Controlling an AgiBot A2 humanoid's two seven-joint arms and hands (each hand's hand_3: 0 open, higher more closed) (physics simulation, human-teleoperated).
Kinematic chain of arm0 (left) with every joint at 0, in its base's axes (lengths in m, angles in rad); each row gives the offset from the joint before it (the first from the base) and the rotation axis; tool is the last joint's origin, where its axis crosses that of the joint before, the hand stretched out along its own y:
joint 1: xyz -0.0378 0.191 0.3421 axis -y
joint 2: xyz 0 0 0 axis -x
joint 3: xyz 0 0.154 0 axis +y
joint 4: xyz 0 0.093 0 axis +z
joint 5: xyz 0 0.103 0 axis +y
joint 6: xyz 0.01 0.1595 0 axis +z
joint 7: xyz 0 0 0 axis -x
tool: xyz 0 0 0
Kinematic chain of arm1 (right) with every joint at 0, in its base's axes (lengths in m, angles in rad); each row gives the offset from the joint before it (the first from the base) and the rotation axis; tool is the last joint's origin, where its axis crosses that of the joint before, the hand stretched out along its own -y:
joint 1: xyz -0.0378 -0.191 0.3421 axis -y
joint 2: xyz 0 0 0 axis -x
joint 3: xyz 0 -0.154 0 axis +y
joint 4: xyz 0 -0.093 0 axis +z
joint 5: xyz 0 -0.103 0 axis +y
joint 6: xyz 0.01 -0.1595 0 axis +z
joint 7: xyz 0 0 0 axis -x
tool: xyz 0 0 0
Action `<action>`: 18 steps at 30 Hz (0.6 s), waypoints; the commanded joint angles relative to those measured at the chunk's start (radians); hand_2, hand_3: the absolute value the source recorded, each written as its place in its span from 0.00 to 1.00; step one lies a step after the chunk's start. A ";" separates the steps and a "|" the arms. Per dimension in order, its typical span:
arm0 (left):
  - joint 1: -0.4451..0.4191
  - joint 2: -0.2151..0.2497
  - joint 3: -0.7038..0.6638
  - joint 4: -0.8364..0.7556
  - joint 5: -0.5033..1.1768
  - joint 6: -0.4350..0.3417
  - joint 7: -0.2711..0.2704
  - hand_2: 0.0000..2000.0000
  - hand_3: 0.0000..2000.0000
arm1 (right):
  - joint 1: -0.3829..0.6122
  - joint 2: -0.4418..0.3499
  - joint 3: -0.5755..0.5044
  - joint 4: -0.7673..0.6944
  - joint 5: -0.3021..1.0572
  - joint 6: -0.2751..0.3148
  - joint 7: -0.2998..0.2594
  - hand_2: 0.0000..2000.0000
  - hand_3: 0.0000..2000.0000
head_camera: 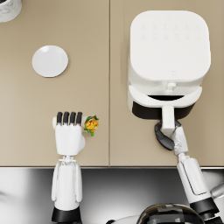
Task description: Pick up the chicken rolls and place it into the air fryer
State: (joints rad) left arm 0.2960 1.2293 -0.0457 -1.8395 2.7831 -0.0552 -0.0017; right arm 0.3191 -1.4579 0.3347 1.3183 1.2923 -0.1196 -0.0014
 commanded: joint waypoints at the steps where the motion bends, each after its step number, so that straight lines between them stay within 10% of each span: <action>1: 0.038 0.005 0.033 -0.014 0.000 0.000 0.000 1.00 1.00 | -0.030 0.020 0.036 0.120 0.002 0.053 -0.002 1.00 1.00; 10: 0.151 0.065 0.166 -0.030 -0.001 0.000 0.000 1.00 1.00 | -0.130 0.162 0.241 0.349 0.005 -0.020 -0.009 1.00 1.00; 18: 0.308 0.209 0.259 -0.042 -0.001 -0.002 0.000 1.00 1.00 | -0.174 0.248 0.401 0.452 0.003 -0.005 -0.011 1.00 1.00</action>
State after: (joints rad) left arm 0.5351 1.3862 0.1875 -1.8758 2.7823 -0.0576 -0.0022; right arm 0.1269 -1.1789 0.4959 1.6852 1.2951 -0.1186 -0.0123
